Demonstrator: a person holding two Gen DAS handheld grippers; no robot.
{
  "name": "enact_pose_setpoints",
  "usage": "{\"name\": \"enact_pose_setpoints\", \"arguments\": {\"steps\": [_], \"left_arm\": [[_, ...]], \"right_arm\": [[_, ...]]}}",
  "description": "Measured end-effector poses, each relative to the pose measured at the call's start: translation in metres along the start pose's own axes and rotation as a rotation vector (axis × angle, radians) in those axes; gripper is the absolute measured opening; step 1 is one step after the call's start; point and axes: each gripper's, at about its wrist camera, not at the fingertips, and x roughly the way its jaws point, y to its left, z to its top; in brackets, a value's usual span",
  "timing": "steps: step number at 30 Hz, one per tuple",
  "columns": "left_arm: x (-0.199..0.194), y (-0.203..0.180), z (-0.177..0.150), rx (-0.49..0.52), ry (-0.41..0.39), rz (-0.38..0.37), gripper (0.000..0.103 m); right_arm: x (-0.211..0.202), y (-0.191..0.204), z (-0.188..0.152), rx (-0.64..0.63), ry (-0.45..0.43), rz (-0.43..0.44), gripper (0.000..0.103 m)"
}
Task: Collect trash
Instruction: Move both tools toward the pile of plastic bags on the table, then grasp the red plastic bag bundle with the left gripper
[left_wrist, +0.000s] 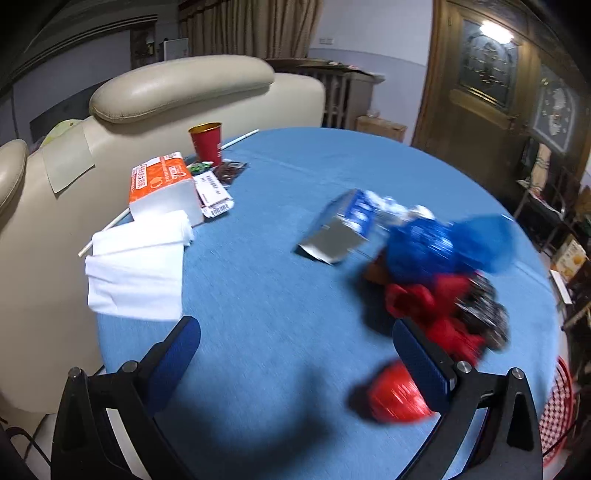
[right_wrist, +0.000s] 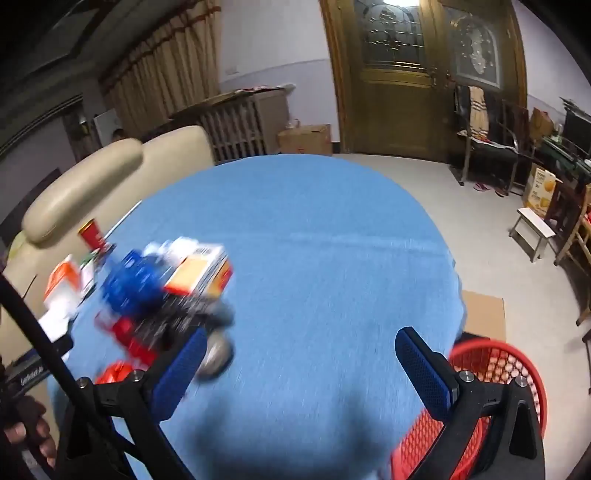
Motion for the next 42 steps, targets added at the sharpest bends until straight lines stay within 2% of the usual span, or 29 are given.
{"name": "enact_pose_setpoints", "arguments": {"steps": [3,9,19,33,42], "left_arm": [[-0.014,-0.011,-0.010,0.018,-0.008,-0.020,0.103],[-0.029,-0.023,-0.017,0.053,-0.019,-0.026,0.103],[-0.029,-0.030,-0.021,0.067,-0.011,-0.042,0.103],[-0.031,-0.030,-0.023,0.072,-0.011,-0.052,0.103],[-0.032,-0.034,-0.024,0.080,-0.014,-0.060,0.103]], "right_arm": [[-0.018,0.008,-0.023,-0.029,-0.016,0.011,0.103],[-0.038,0.013,-0.044,-0.049,-0.029,0.029,0.103],[-0.036,0.019,-0.055,-0.075,-0.021,0.019,0.103],[-0.038,0.042,-0.061,-0.173,-0.024,0.010,0.103],[-0.040,0.044,-0.060,-0.180,-0.029,0.007,0.103]]}}
